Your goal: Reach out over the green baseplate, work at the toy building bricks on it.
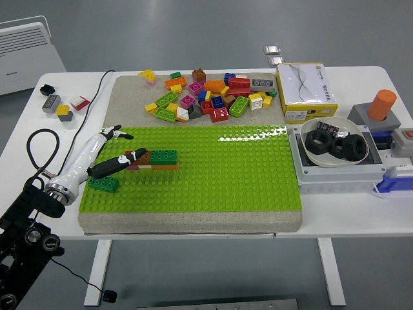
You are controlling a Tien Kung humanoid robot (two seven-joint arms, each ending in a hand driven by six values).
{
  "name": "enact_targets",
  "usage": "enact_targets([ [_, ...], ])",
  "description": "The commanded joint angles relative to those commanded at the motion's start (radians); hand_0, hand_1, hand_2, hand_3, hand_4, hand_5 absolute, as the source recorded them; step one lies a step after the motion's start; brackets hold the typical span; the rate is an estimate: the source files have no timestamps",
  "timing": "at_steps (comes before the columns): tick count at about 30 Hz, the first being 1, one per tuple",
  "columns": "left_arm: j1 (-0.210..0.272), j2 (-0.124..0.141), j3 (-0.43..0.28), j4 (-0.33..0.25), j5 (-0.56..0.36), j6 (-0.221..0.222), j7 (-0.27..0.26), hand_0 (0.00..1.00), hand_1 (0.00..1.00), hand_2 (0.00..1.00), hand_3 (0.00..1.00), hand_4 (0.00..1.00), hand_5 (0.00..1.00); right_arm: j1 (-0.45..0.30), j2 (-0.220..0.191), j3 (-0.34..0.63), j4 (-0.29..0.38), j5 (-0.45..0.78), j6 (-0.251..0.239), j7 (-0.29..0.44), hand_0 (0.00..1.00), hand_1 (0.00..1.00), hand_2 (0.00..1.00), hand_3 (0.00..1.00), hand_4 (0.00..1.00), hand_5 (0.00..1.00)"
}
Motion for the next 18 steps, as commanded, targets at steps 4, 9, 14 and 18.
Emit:
enact_targets([
  [4,0.055,0.043,-0.036,-0.041,-0.041,0.020,-0.056,0.930,0.929,0.959,0.777,0.850,0.066,-0.004,0.003,-0.013,0.000,0.000,-0.002,-0.001,0.514,0.697,0.676,0.749,0.813,0.789],
  [9,0.092,0.139,-0.052,-0.028,-0.029,0.015,-0.064,0.930,0.929,0.959,0.777,0.850,0.066,-0.010,0.010,-0.017,0.000,0.000,-0.003,-0.003,0.514,0.697,0.676,0.749,0.813,0.789],
  [14,0.049,0.254,0.028,0.026,0.021,-0.015,-0.023,0.937,0.948,0.974,0.804,0.793,0.002,-0.017,0.015,-0.012,0.000,0.000,-0.004,-0.004,0.514,0.694,0.678,0.749,0.812,0.791],
  [18,-0.020,0.339,0.113,0.065,0.054,-0.030,0.001,0.953,0.974,0.997,0.854,0.737,0.002,-0.020,0.023,0.001,0.000,0.000,-0.004,-0.003,0.514,0.695,0.680,0.749,0.813,0.798],
])
